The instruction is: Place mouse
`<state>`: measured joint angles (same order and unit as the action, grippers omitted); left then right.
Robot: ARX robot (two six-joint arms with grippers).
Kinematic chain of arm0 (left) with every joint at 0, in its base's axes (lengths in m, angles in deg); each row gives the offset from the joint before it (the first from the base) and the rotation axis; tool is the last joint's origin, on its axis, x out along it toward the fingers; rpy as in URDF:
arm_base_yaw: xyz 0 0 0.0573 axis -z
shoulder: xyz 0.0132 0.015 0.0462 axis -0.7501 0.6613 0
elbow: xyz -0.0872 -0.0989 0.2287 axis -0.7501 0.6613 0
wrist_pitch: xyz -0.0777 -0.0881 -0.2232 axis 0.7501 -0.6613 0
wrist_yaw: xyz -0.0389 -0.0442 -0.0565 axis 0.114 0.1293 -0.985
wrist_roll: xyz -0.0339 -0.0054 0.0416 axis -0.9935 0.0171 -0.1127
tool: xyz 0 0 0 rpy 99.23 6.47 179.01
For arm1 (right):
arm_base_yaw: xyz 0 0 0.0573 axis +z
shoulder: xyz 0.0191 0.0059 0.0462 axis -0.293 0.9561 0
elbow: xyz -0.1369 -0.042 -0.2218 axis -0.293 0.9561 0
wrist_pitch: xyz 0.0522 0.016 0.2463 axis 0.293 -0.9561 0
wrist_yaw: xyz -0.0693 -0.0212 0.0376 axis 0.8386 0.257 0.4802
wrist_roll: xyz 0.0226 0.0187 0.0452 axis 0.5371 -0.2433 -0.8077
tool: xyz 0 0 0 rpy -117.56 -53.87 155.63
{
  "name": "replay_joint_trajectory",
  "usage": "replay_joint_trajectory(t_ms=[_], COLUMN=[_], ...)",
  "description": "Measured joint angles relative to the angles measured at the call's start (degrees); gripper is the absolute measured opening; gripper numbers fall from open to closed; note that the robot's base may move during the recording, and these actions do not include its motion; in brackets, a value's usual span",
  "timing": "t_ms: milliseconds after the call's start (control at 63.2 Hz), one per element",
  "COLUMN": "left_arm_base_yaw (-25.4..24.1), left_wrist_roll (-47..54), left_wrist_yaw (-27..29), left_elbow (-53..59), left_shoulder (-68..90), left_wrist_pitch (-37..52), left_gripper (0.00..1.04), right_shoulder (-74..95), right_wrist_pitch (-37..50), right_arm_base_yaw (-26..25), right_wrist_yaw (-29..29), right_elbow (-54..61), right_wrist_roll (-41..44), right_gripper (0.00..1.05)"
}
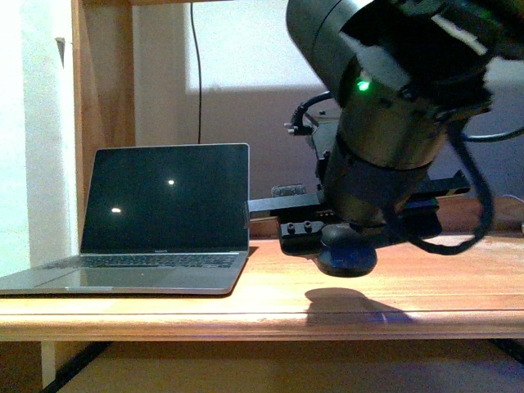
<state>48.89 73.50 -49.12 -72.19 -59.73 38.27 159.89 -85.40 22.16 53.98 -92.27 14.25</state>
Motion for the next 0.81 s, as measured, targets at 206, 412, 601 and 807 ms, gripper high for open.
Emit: replay_joint_trajectory(t_ms=[206,412,601,807], left_arm_base_yaw=[0.0,0.0,0.0,0.0], left_wrist_roll=[0.0,0.0,0.0,0.0], left_wrist_yaw=[0.0,0.0,0.0,0.0], left_elbow=[0.0,0.0,0.0,0.0], left_shoulder=[0.0,0.0,0.0,0.0], left_wrist_pitch=[0.0,0.0,0.0,0.0], left_gripper=[0.97,0.97,0.97,0.97], right_shoulder=[6.9,11.1,13.2,13.8], right_wrist_pitch=[-2.8,-3.1,-1.7,0.0], right_arm_base_yaw=[-0.2,0.3,0.8,0.9], right_wrist_yaw=[4.8,7.0,7.3,7.2], right_elbow=[-8.3,-11.9,-12.2,-12.2], right_wrist_roll=[-1.2,-1.2,-1.0,0.0], right_gripper=[0.56,0.56,0.56,0.73])
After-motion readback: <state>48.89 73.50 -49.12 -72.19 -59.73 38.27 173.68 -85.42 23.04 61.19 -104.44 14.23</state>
